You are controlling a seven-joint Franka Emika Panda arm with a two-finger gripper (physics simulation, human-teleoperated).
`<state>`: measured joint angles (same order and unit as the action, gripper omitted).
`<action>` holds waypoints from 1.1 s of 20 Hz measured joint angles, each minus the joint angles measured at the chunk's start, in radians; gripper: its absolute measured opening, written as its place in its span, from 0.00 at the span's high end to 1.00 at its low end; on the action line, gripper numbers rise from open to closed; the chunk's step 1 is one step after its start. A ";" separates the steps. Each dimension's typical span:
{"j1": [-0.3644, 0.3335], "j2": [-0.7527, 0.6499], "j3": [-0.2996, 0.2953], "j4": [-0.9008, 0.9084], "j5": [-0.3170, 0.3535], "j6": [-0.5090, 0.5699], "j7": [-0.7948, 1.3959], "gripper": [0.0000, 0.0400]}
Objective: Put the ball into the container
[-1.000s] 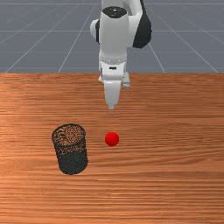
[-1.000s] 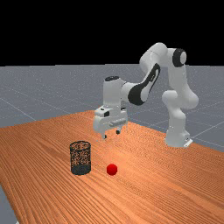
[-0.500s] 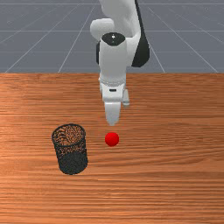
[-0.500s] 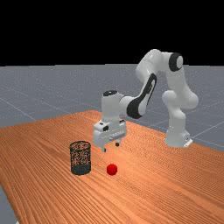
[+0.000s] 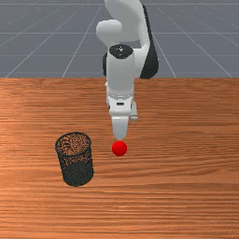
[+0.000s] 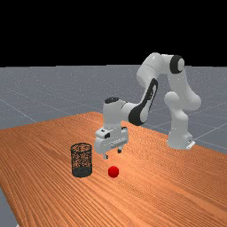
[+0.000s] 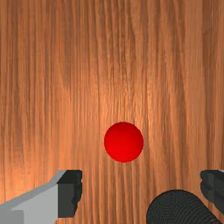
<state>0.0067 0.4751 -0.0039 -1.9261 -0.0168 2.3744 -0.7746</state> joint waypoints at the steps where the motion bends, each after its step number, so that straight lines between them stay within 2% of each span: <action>1: 0.000 0.016 0.000 0.014 0.000 -0.009 0.000 0.00; 10: 0.000 0.122 0.000 0.018 -0.001 0.091 0.002 0.00; 17: 0.009 0.145 0.001 0.043 -0.001 0.064 0.012 0.00; 22: 0.009 0.170 0.001 0.042 -0.001 0.096 0.012 0.00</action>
<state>0.0157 0.6448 -0.0025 -1.8844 -0.0180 2.4702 -0.7623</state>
